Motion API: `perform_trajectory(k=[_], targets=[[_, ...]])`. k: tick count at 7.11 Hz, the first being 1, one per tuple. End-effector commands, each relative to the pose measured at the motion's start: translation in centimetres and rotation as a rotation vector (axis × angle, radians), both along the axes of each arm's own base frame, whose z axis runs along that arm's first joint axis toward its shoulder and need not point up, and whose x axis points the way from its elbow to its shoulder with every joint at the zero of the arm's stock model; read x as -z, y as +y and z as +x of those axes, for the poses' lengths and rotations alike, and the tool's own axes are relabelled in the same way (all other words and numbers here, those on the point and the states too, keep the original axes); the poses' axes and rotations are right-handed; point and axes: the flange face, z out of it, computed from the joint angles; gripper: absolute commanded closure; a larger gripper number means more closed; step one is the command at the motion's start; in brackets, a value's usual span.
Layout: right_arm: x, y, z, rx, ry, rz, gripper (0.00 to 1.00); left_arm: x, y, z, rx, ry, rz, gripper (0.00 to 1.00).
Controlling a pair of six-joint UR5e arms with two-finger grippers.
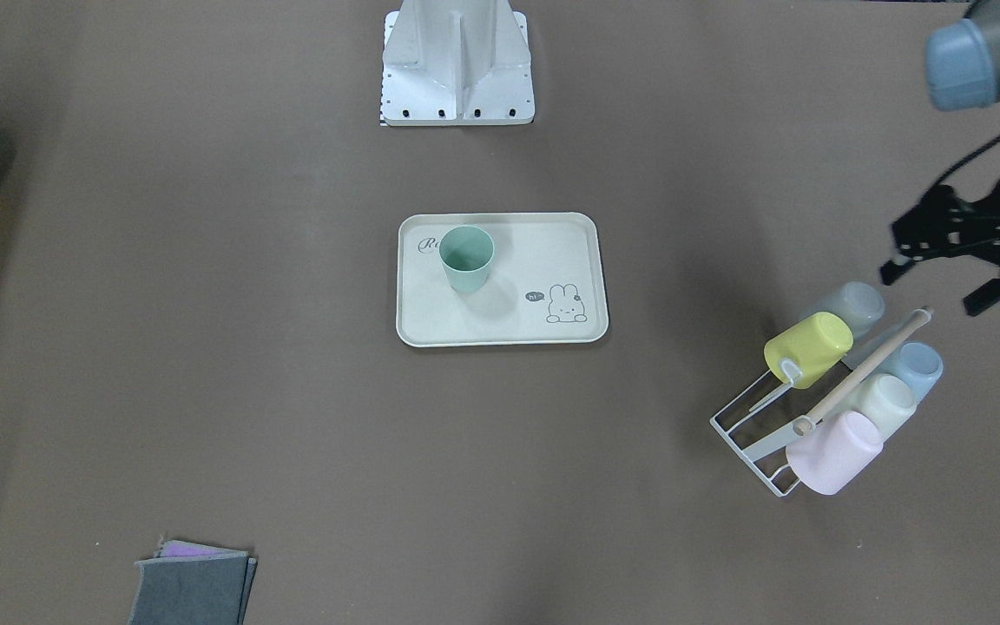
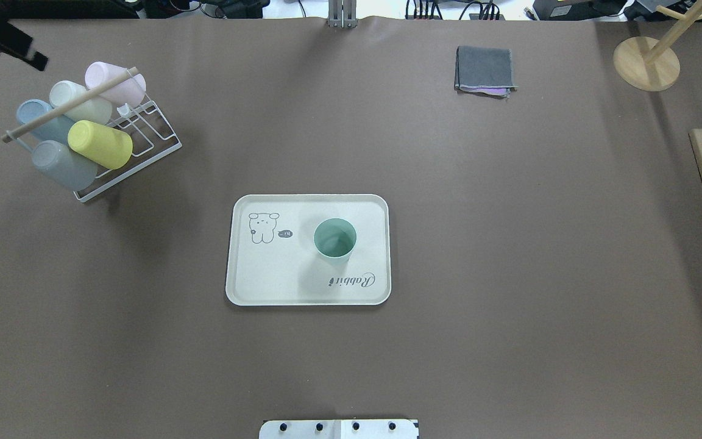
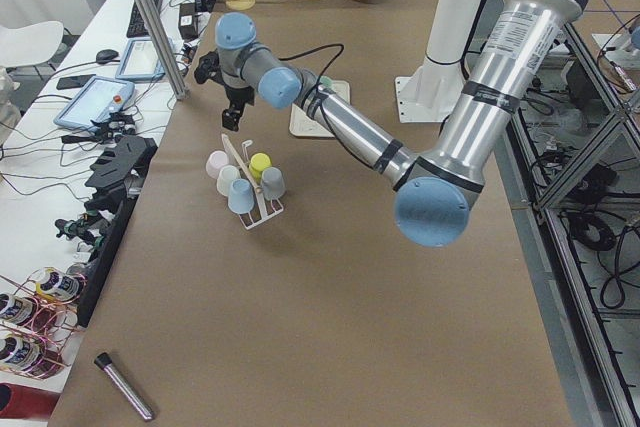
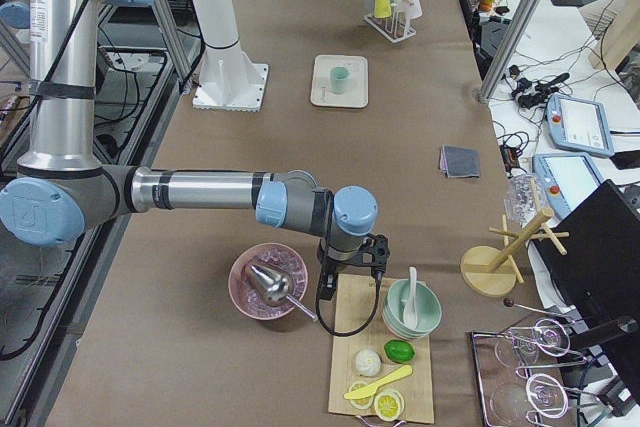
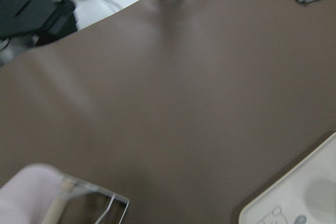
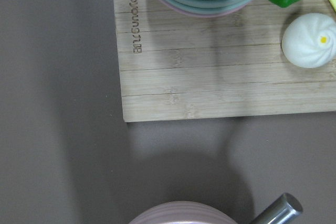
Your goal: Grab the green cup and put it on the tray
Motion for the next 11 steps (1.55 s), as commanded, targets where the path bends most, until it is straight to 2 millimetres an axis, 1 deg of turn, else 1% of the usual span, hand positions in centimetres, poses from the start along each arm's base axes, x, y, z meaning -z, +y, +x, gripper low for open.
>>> perform_trajectory(k=[1,2,3,4,5,6,7,9,11], targets=[[0.0,-0.1,0.0,0.001,0.0,0.002,0.0,-15.2,0.4,-9.4,0.144,-0.03,-0.3,0.02],[0.0,-0.1,0.0,-0.001,-0.002,0.003,0.0,-20.8,2.4,-10.4,0.158,-0.041,-0.398,0.02],[0.1,-0.2,-0.1,0.002,-0.002,0.004,0.0,-23.8,3.6,-12.1,0.183,-0.07,-0.43,0.02],[0.0,-0.2,-0.1,0.001,-0.002,0.002,0.0,-26.1,5.4,-12.9,0.129,-0.087,-0.382,0.02],[-0.1,-0.2,-0.1,0.001,-0.002,0.0,0.0,-28.2,7.3,-13.0,0.034,-0.105,-0.305,0.02],[-0.1,-0.2,-0.1,0.001,-0.002,-0.001,0.0,-28.5,7.8,-13.0,0.029,-0.113,-0.3,0.02],[-0.2,-0.2,-0.1,0.001,-0.003,-0.003,0.0,-28.5,7.7,-13.2,0.031,-0.142,-0.291,0.02],[-0.7,-0.2,-0.2,-0.001,-0.015,-0.014,0.0,-28.0,7.2,-13.2,0.033,-0.143,-0.284,0.02],[-0.7,-0.2,-0.2,-0.001,-0.02,-0.014,0.0,-28.1,7.2,-13.2,0.034,-0.143,-0.29,0.02]])
